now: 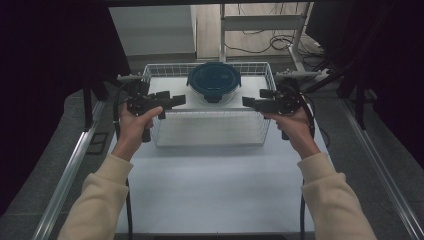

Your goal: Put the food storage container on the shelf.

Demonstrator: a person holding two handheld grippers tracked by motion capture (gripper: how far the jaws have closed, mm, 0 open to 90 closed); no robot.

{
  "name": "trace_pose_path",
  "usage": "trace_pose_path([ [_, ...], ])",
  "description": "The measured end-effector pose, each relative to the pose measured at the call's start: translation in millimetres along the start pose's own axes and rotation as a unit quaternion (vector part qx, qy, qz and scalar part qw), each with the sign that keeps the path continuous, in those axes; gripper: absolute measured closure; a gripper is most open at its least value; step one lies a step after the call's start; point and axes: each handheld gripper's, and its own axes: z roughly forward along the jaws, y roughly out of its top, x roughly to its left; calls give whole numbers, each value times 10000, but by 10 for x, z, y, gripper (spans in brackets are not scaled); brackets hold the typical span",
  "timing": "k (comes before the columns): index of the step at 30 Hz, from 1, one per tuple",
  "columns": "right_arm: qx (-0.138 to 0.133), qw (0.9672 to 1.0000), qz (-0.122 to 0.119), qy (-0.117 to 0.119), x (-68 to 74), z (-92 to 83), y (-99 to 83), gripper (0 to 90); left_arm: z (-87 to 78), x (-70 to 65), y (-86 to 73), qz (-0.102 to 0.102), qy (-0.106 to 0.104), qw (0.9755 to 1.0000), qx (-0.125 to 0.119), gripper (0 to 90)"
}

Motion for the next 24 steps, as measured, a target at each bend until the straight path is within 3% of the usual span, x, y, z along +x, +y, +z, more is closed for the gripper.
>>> trace_pose_path([
  [7, -25, 9996, -258, -62, 176, -212, -274, 183, -266, -191, -350, 343, 224, 9991, 55, 193],
  [10, -37, 9990, -428, -120, 252, -308, -474, 182, -395, -243, -566, 393, 86, 9992, 26, 192],
  [14, 22, 9979, -618, -167, 324, -390, -796, 182, -508, -266, -890, 438, 202, 9987, 146, 192],
  [19, 48, 9988, -480, -99, 341, -466, -1169, 182, -538, -248, -1279, 549, 344, 9972, 374, 192],
  [21, 110, 9991, -410, -80, 329, -472, -1325, 182, -529, -231, -1428, 525, 345, 9969, 480, 191],
  [22, 134, 9992, -375, -93, 320, -477, -1400, 182, -529, -231, -1428, 525, 345, 9969, 480, 190],
  [24, 233, 9993, -299, -65, 304, -476, -1553, 182, -508, -190, -1631, 517, 434, 9961, 568, 190],
])
